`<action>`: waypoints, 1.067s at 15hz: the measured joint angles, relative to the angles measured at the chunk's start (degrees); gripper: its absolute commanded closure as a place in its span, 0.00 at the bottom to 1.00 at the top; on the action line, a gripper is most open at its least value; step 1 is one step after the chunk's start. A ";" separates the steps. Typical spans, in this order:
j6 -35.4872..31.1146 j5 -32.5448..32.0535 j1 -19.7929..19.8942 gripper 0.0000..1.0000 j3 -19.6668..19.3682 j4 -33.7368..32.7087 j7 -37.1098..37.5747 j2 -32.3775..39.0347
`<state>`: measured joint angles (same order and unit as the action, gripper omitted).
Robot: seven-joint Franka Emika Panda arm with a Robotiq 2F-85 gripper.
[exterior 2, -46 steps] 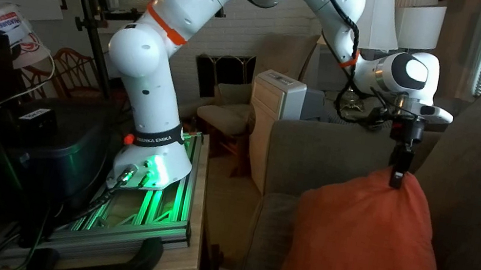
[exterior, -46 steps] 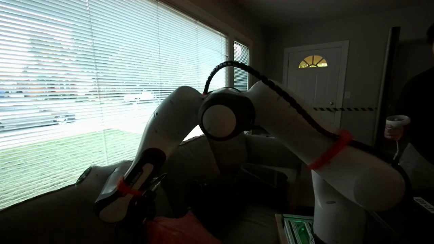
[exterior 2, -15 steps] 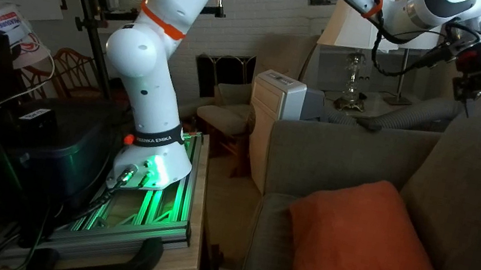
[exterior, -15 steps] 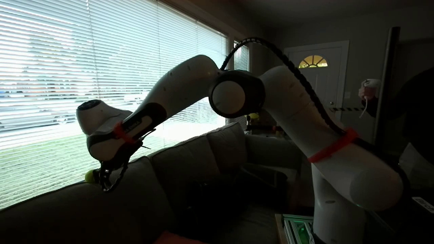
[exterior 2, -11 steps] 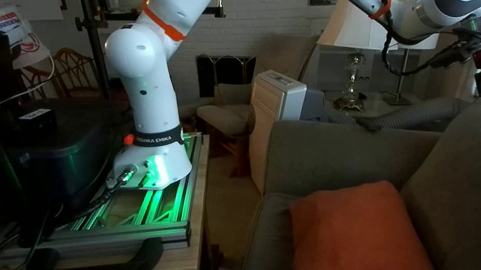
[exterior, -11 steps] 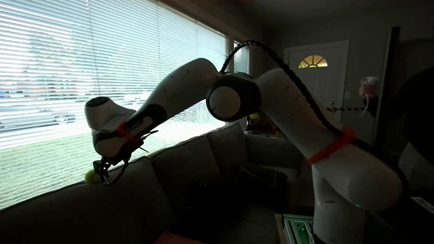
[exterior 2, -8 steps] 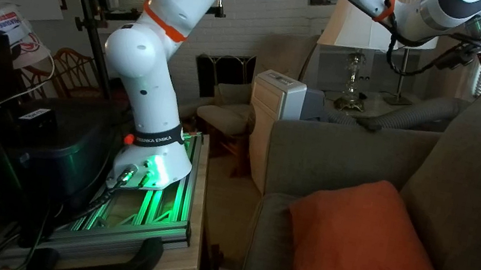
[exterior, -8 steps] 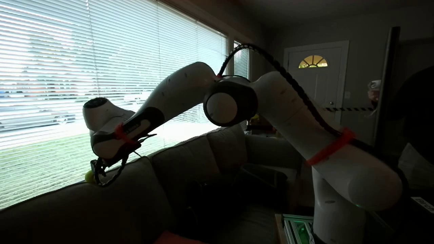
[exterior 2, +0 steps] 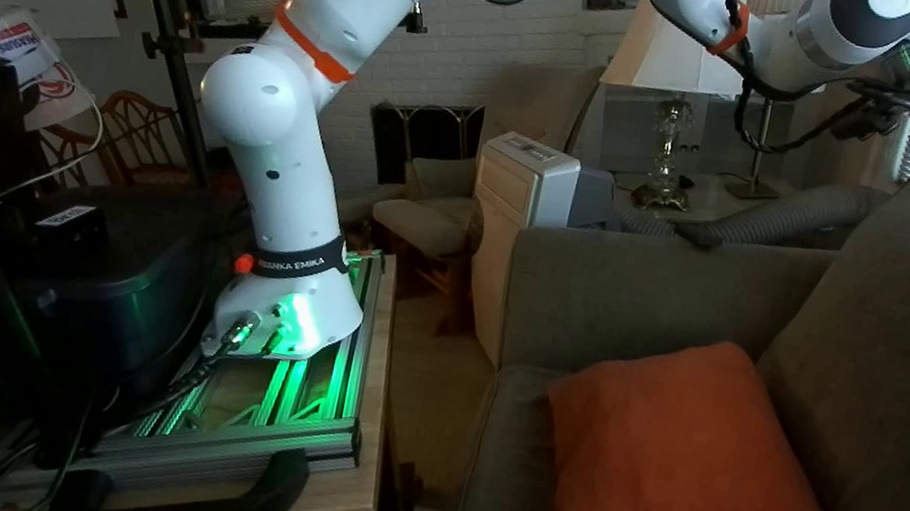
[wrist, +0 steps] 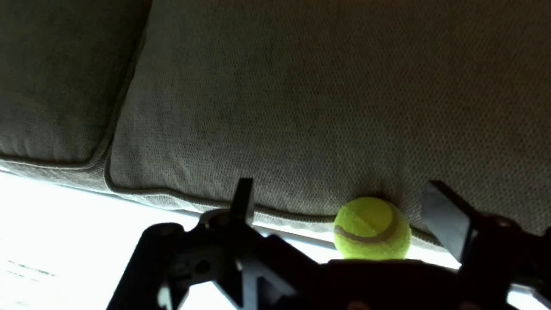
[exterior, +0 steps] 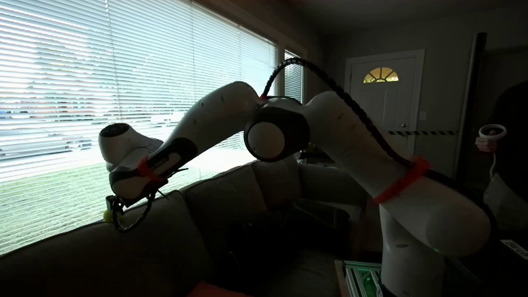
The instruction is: Move the orange pillow to the left then place the tennis ball on top of the orange pillow.
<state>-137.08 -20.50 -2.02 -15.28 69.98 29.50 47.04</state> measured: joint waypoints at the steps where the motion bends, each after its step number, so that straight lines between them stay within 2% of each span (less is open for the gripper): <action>1: -1.40 0.09 0.02 0.00 -0.62 -1.01 1.44 1.10; 4: -3.39 1.26 0.56 0.00 -2.51 -6.25 6.97 5.77; 10: -3.45 4.54 2.40 0.00 -3.94 -21.82 16.66 16.25; 16: -3.50 4.91 3.62 0.00 -3.81 -33.68 20.02 23.64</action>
<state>-140.58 -15.58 1.60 -19.09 36.30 49.52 70.68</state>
